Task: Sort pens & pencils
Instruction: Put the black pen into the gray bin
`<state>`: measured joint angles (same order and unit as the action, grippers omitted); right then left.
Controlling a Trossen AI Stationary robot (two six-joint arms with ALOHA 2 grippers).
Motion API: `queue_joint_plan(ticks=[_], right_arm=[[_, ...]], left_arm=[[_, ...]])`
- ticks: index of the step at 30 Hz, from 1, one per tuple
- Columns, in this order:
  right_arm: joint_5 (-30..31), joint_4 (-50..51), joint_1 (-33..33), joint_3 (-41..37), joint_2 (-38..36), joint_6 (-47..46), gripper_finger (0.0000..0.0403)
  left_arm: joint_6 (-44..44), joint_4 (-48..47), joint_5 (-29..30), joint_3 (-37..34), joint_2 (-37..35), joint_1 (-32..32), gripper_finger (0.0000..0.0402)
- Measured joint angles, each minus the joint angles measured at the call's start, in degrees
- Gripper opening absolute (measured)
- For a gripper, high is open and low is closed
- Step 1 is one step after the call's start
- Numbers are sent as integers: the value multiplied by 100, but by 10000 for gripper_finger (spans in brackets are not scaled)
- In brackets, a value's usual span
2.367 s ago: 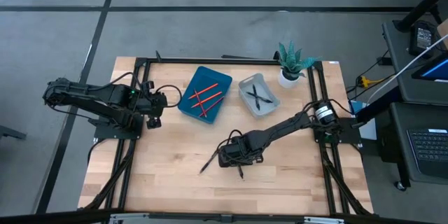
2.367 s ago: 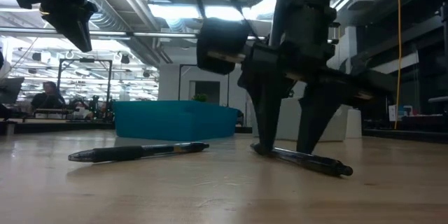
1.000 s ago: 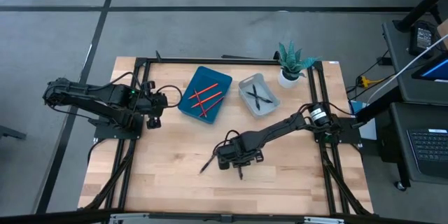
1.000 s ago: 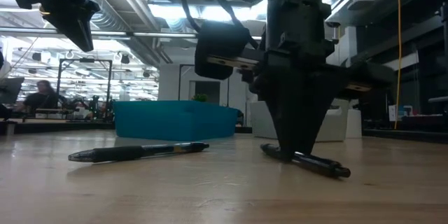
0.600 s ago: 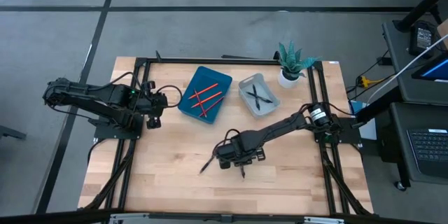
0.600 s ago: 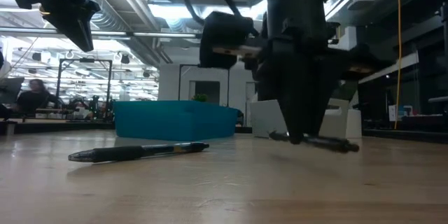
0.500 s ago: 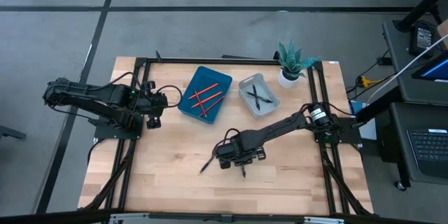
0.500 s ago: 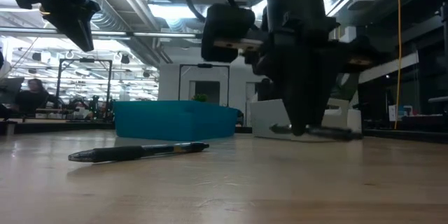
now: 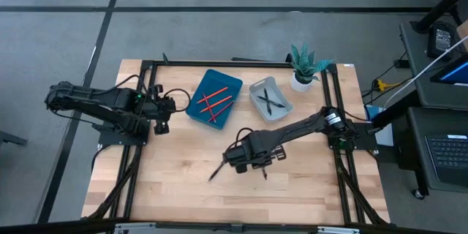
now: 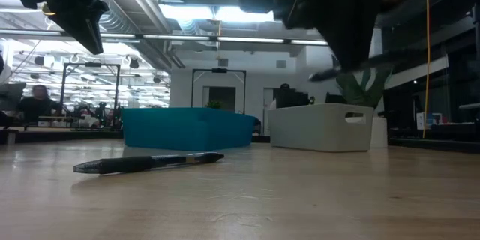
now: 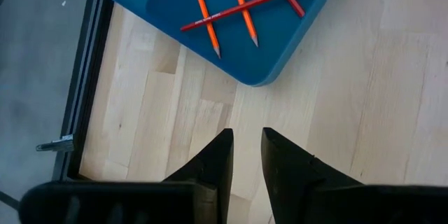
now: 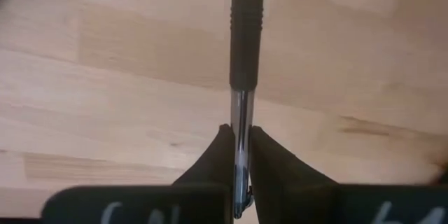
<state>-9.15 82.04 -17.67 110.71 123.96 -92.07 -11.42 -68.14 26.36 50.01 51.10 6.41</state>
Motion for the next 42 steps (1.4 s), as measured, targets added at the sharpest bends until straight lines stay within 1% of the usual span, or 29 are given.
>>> queue_joint_plan(ticks=[3,6,16,22,26,30,34,36,39,42], right_arm=[[106,488,37,259,-12,111,24],[218,805,163,360,-16,245,23],[802,793,1028,378,-60,1479,23],[1303,785,1630,244,-494,2015,22],[1472,805,2103,13,-886,2349,22],[1521,805,2598,-262,-1162,2790,22],[1470,803,3027,-425,-1228,3279,22],[1433,783,3182,-493,-1228,3535,22],[1410,780,3389,-660,-1226,3594,22],[1400,728,3526,-803,-1226,3840,22]], left_arm=[[0,-1,0,0,1,1,69],[0,5,-1,-1,0,1,69],[-2,9,-1,-1,1,1,69],[-1,-25,-2,-1,1,0,69],[0,-37,-3,-1,1,-1,69],[98,-35,-3,-1,1,-1,69],[144,-28,-1,-1,1,-1,69],[149,-27,-3,-1,1,-1,69],[149,-22,-2,-1,1,-1,69],[149,-16,-2,-1,1,-1,69]])
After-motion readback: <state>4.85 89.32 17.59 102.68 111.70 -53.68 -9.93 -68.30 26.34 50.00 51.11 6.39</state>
